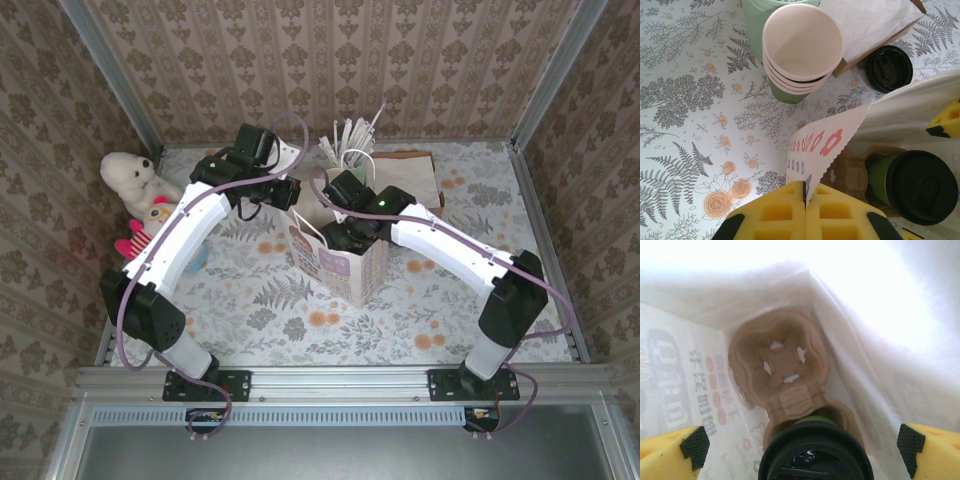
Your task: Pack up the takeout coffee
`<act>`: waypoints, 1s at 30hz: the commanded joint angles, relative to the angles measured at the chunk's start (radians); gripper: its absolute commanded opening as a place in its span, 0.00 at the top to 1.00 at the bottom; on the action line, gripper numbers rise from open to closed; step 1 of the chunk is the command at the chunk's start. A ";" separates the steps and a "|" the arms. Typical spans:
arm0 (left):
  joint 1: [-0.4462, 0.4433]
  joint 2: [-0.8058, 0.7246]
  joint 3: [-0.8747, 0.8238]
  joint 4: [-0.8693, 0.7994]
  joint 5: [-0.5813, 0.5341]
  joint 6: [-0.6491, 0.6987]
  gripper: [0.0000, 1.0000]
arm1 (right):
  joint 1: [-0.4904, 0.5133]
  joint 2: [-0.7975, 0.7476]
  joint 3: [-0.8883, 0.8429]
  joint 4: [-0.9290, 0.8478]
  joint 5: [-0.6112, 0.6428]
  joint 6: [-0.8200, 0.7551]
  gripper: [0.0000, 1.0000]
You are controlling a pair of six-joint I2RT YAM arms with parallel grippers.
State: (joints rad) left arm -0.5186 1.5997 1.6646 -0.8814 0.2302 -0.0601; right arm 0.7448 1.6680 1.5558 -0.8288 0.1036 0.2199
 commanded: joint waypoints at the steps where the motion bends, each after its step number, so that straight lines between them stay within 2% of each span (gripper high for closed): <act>1: -0.004 -0.004 0.002 0.007 -0.005 -0.018 1.00 | 0.005 -0.059 -0.040 0.115 0.045 -0.027 0.00; 10: -0.004 -0.003 0.005 0.012 -0.023 -0.025 1.00 | 0.005 -0.198 -0.170 0.434 -0.002 -0.098 0.00; 14: -0.004 -0.002 0.002 0.016 -0.029 -0.027 1.00 | -0.002 -0.264 -0.218 0.486 0.043 -0.160 0.00; 18: -0.004 0.003 0.010 0.022 -0.029 -0.027 1.00 | -0.006 -0.339 -0.270 0.566 0.014 -0.204 0.00; 25: -0.004 0.016 0.023 0.027 -0.044 -0.039 1.00 | -0.008 -0.404 -0.293 0.616 0.018 -0.144 0.00; 28: -0.003 0.017 0.021 0.028 -0.051 -0.045 1.00 | -0.011 -0.424 -0.299 0.592 0.042 -0.092 0.00; 30: -0.003 0.017 0.020 0.029 -0.056 -0.048 1.00 | -0.020 -0.434 -0.300 0.549 0.011 -0.049 0.00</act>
State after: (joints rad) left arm -0.5186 1.6062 1.6650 -0.8631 0.1951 -0.0875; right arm 0.7383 1.2633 1.2682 -0.2611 0.1234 0.0982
